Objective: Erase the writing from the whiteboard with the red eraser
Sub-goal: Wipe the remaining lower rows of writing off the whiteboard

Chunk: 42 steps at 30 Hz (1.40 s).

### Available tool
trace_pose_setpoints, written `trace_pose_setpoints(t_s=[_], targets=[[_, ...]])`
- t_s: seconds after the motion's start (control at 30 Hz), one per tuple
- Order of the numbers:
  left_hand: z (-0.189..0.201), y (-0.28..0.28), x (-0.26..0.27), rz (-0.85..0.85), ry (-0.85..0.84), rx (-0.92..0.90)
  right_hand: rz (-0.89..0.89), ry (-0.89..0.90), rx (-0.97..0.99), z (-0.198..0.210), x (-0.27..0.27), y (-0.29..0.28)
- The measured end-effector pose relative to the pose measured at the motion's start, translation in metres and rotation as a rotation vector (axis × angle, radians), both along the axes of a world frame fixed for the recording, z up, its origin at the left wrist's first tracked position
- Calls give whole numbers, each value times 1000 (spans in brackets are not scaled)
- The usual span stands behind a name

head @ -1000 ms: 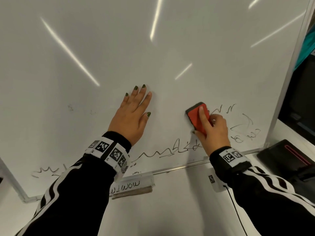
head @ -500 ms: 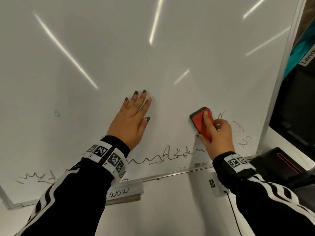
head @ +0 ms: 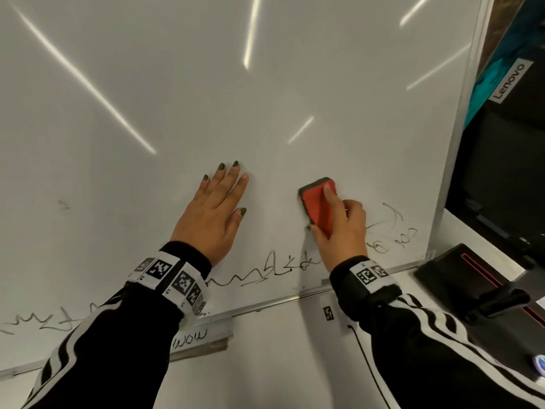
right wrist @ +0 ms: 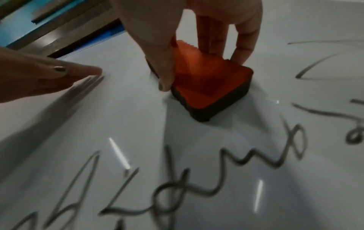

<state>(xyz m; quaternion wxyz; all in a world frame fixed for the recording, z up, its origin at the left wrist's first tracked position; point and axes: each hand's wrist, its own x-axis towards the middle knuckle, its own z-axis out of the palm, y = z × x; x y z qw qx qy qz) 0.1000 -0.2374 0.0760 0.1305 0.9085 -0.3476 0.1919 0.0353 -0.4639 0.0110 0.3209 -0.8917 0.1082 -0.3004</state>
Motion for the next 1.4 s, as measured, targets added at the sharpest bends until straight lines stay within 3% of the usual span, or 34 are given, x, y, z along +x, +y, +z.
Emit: trace_pose_setpoints(t_s=[0.2, 0.3, 0.37, 0.47, 0.53, 0.6, 0.77, 0.83, 0.9, 1.1, 1.17, 1.27, 1.4], targets=[[-2, 3, 2, 8, 3, 25, -390, 57, 374, 16, 1, -88], [-4, -1, 1, 28, 6, 35, -382, 74, 367, 19, 1, -72], [-7, -7, -1, 34, -2, 40, -218, 39, 309, 20, 5, -39], [-9, -16, -3, 13, -8, 39, 6, -43, -60, 23, 9, 7], [-8, -18, -2, 4, -3, 19, 47, -82, -223, 29, 11, 11], [-7, -16, 0, 2, 2, 16, 12, -98, -258, 34, 14, -7], [-7, -14, 1, -4, 6, 49, -390, 48, 279, 38, 14, -85], [-7, -16, -1, -2, 11, 45, -490, 97, 390, 34, 8, -91], [-7, -23, -3, -12, 7, 33, -493, 110, 412, 31, 6, -80], [-9, -49, -3, -92, 11, 29, -136, 46, 183, 20, 4, -40], [-10, -52, -2, -98, 14, 33, -172, 36, 171, 15, 0, -60], [-12, -48, 1, -95, 12, 44, -338, 80, 306, 8, -11, -92], [-10, -44, 6, -86, -12, 86, -459, 126, 360, 4, -9, -90]])
